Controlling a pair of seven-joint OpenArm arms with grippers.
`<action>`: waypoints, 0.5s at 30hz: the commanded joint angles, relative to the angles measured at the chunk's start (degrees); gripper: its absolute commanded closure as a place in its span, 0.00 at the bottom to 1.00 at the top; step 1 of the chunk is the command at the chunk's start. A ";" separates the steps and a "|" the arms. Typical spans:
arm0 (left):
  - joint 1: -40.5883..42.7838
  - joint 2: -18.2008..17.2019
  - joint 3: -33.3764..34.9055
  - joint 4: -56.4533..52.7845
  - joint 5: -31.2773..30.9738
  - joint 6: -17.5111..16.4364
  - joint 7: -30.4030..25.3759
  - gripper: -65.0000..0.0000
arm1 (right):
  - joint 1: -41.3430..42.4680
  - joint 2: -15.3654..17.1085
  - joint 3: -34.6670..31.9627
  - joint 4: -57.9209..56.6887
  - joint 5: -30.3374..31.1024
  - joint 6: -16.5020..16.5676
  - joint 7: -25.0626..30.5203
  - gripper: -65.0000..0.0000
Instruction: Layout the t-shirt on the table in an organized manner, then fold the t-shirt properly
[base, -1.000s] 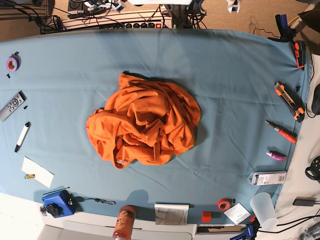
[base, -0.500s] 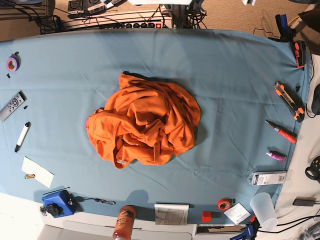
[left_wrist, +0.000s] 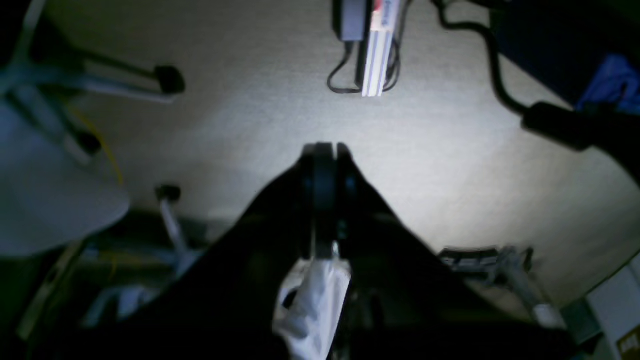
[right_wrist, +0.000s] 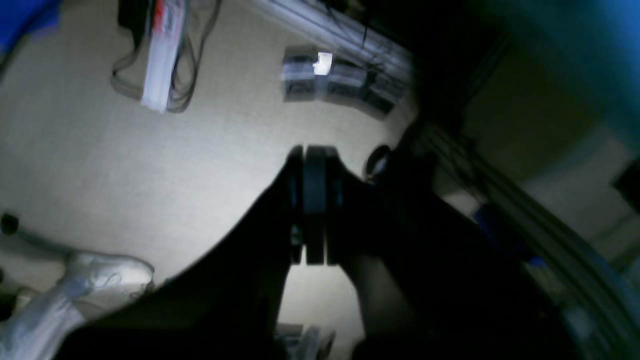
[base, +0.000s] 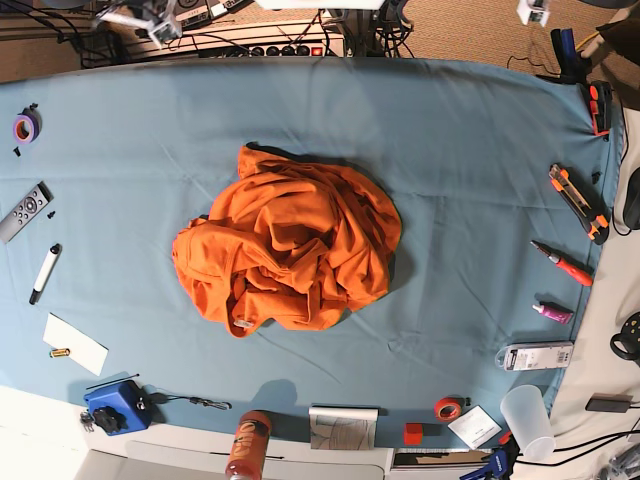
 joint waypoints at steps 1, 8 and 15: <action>0.98 -0.26 -0.24 2.12 0.09 0.09 0.26 1.00 | -0.48 0.48 1.49 3.10 -0.20 -0.31 0.94 1.00; 0.48 -0.33 -0.24 13.18 1.75 0.04 -2.36 1.00 | 2.91 0.33 7.63 5.07 -0.68 -0.52 2.58 1.00; -3.15 -0.42 -0.17 14.69 3.61 -1.57 -14.71 1.00 | 12.39 0.35 8.22 5.07 -1.79 -0.55 2.54 1.00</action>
